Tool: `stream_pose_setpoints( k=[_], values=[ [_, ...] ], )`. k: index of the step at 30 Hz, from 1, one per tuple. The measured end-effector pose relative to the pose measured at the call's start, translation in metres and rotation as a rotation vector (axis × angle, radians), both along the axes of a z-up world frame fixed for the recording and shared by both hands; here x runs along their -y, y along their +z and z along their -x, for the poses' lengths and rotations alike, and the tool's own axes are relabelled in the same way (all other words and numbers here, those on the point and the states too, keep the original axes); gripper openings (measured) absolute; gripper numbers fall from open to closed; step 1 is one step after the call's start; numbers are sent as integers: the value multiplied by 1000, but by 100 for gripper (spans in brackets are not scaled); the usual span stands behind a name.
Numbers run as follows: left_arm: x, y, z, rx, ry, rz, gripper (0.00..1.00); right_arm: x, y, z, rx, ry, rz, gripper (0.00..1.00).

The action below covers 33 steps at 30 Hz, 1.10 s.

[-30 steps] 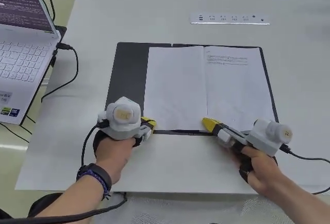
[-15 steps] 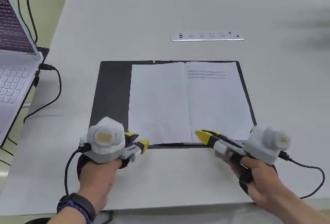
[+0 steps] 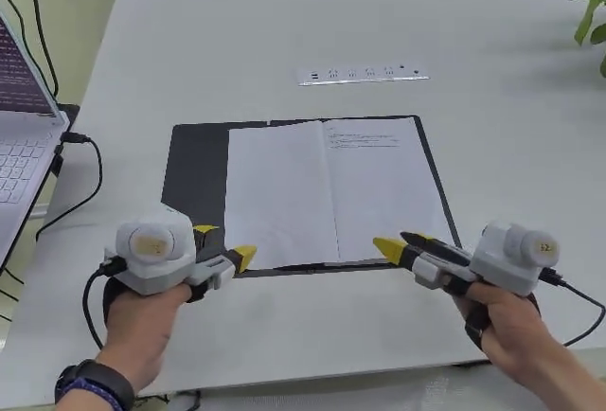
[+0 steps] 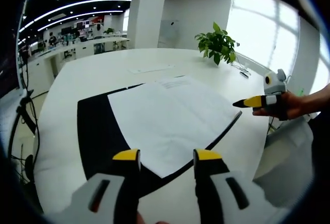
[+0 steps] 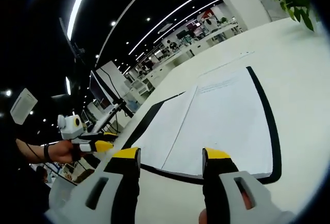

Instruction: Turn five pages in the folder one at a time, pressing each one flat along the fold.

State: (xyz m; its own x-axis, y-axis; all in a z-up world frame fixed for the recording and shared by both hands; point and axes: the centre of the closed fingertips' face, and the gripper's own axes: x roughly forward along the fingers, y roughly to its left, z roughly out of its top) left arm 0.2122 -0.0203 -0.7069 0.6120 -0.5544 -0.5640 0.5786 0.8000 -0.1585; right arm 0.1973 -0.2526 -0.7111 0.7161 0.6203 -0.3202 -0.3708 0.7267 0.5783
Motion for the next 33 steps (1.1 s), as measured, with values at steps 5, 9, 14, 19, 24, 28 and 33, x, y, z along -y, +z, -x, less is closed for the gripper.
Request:
stream_pose_setpoints(
  k=[5, 9, 14, 19, 24, 28, 33],
  values=[
    [-6, 14, 4, 9, 13, 9, 45, 22, 12, 3, 24, -41, 34, 54],
    [-8, 25, 11, 25, 14, 5, 50, 37, 18, 8, 32, -60, 64, 61],
    [-16, 30, 22, 26, 21, -1, 57, 54, 27, 17, 56, -68, 160, 62],
    [-24, 26, 32, 12, 29, -7, 63, 55, 21, 33, 41, -34, 247, 68],
    [-29, 22, 37, -10, 54, -22, 69, 53, 20, 41, 36, -32, 232, 71],
    [-26, 26, 37, -6, 64, -22, 71, 57, 21, 44, 30, -37, 224, 72],
    [-15, 36, 28, 44, 79, 16, 75, 64, 27, 43, 37, -64, 199, 72]
  ],
)
